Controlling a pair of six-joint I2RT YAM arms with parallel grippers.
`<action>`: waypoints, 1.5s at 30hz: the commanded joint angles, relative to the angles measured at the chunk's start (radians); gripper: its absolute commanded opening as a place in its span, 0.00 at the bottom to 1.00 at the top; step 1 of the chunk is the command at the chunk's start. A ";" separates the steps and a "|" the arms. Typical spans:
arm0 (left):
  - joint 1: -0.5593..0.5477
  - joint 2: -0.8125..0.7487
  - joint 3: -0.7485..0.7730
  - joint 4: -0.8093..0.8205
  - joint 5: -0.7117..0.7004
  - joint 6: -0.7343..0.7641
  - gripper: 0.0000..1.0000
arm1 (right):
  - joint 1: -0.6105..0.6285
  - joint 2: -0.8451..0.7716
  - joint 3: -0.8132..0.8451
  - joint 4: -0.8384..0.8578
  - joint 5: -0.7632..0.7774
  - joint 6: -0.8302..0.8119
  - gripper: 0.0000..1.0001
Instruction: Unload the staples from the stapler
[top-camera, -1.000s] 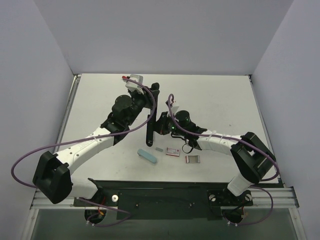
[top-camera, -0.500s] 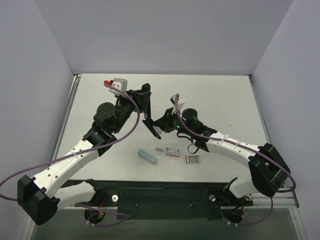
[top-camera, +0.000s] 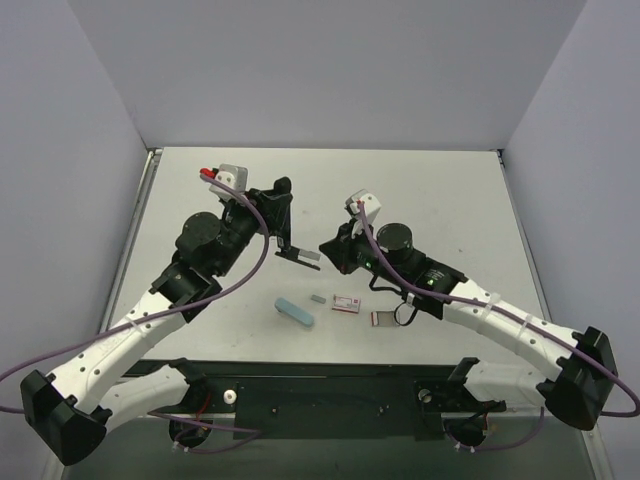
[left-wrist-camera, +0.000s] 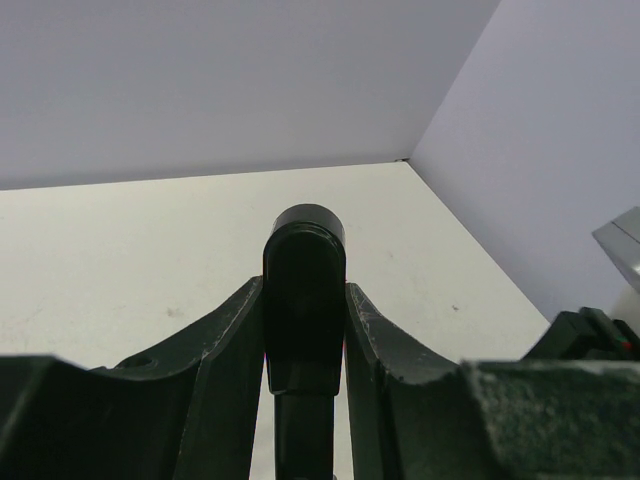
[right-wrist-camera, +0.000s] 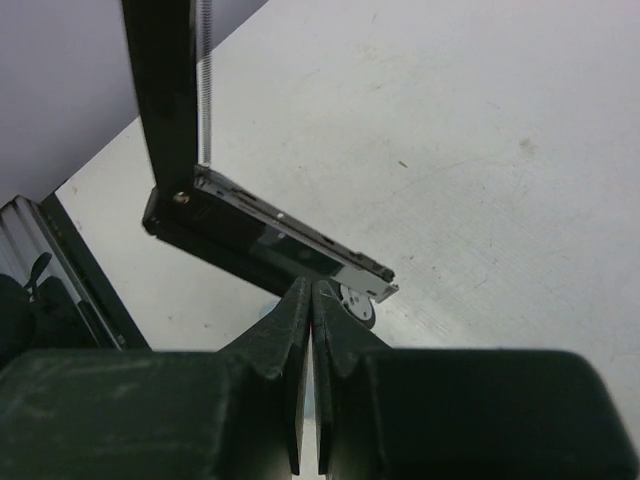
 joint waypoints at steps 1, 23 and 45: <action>-0.006 -0.057 0.023 0.067 -0.027 0.020 0.00 | 0.069 -0.071 0.038 -0.130 0.080 -0.032 0.00; -0.005 -0.146 0.037 -0.034 -0.204 -0.080 0.00 | 0.124 0.073 -0.098 0.126 0.073 0.362 0.00; -0.005 -0.212 0.018 -0.109 -0.127 -0.167 0.00 | 0.109 0.166 0.017 0.126 0.234 0.208 0.00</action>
